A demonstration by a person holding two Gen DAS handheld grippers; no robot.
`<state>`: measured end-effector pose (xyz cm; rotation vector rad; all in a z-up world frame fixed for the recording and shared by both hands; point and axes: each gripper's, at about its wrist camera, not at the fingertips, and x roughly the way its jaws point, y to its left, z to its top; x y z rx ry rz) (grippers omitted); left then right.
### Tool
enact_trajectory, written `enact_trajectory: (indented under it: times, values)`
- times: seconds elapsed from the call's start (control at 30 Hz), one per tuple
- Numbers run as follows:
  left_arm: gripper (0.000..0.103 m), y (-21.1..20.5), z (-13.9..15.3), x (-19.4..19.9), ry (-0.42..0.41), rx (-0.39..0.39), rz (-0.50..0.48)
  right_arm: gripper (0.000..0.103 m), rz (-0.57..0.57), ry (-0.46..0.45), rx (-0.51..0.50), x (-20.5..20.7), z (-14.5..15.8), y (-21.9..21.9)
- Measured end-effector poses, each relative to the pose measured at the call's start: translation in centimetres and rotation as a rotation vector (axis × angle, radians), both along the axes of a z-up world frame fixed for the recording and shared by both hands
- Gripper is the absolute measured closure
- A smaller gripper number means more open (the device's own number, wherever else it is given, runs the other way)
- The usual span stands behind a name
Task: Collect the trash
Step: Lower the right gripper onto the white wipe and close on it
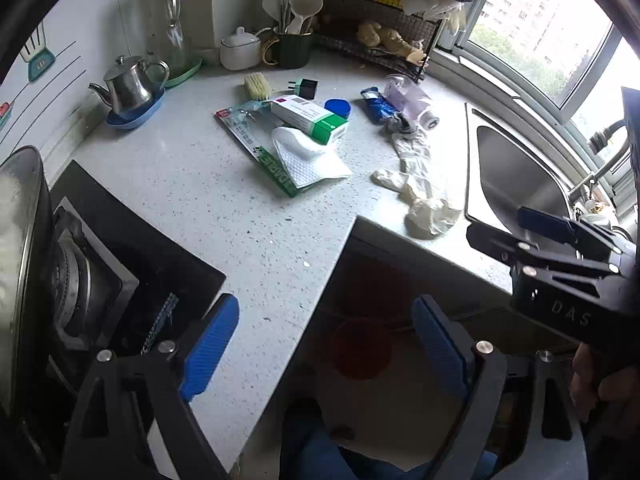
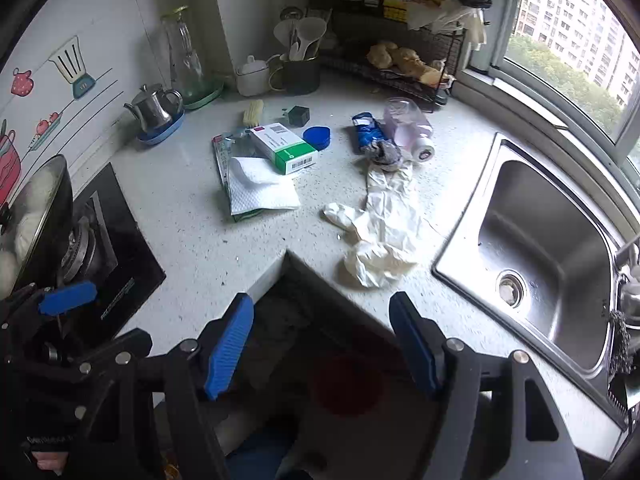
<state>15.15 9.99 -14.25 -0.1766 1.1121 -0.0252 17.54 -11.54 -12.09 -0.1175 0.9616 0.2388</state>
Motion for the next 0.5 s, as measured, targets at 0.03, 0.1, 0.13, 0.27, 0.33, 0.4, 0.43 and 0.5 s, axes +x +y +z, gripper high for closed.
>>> enact_trajectory:
  times: [0.03,0.1,0.13,0.27,0.33,0.4,0.43,0.5]
  values:
    - [0.016,0.5,-0.5,0.8,0.011,0.006,0.0,0.035,0.008,0.014,-0.002,1.3,-0.3,0.6]
    - [0.016,1.6,-1.5,2.5,0.032,0.013,0.002,0.035,0.026,0.04,-0.002,3.9,-0.9,1.9]
    - [0.016,2.0,-2.0,3.0,0.041,0.013,0.005,0.035,0.034,0.05,-0.005,5.0,-1.3,2.6]
    - [0.016,3.7,-3.6,5.6,0.07,0.014,0.011,0.035,0.062,0.07,-0.018,9.6,-2.1,5.0]
    - [0.016,4.1,-4.3,6.6,0.075,0.043,0.013,0.035,0.085,0.101,-0.012,11.5,-2.8,6.0]
    - [0.016,4.5,-5.1,7.5,0.075,0.075,0.01,0.035,0.114,0.139,-0.006,13.0,-3.7,7.2]
    - [0.016,4.7,-5.5,7.8,0.079,0.085,0.008,0.035,0.128,0.146,-0.014,13.5,-4.1,7.9]
    - [0.015,5.3,-6.2,8.2,0.092,0.084,0.007,0.035,0.152,0.169,-0.027,14.4,-5.1,9.2]
